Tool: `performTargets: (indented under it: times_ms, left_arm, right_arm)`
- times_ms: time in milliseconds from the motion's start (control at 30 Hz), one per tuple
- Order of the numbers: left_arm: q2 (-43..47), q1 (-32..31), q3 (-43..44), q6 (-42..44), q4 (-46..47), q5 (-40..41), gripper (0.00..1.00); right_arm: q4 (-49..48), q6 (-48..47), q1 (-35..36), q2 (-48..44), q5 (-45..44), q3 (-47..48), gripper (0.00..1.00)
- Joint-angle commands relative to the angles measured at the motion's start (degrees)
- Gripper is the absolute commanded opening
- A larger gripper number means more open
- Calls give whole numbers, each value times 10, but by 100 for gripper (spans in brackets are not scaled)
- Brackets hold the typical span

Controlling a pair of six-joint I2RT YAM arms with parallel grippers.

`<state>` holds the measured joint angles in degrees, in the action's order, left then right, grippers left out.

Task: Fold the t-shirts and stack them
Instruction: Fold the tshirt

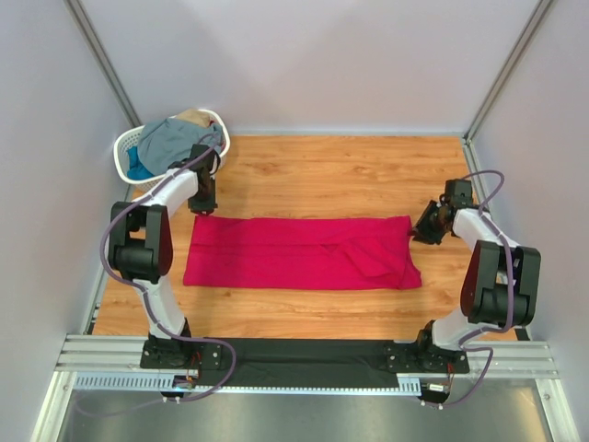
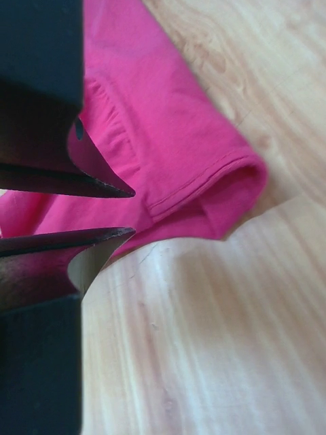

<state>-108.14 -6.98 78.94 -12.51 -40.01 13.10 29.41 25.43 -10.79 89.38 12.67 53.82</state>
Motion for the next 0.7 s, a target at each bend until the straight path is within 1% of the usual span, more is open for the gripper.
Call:
performTargets:
  times_ms: [0,133,233,300,333,433,533,600,667]
  left_arm:
    - [37,-2,-4,8,11,-30,28]
    - [39,-8,-21,7,27,-61,27]
    - [29,-8,-20,-3,8,-54,27]
    - [25,-8,-17,-10,-5,-15,26]
    - [24,-8,-16,-17,-19,38,26]
    - [21,-8,-15,-36,-34,120,26]
    - [14,-7,-6,-52,-49,155,29]
    - [14,-7,4,-53,-53,147,29]
    - [21,-8,1,-49,-43,106,29]
  right_arm:
    - [31,22,16,-24,-15,-20,27]
    - [27,38,38,-41,-19,-48,29]
    - [31,45,41,-35,-24,-53,29]
    - [30,45,42,-34,-33,-58,29]
    - [28,45,42,-37,-35,-59,28]
    - [31,45,42,-38,-50,-64,28]
    - [30,45,44,-39,-60,-67,29]
    - [27,47,47,-40,-60,-71,30]
    - [21,48,51,-36,-59,-70,30]
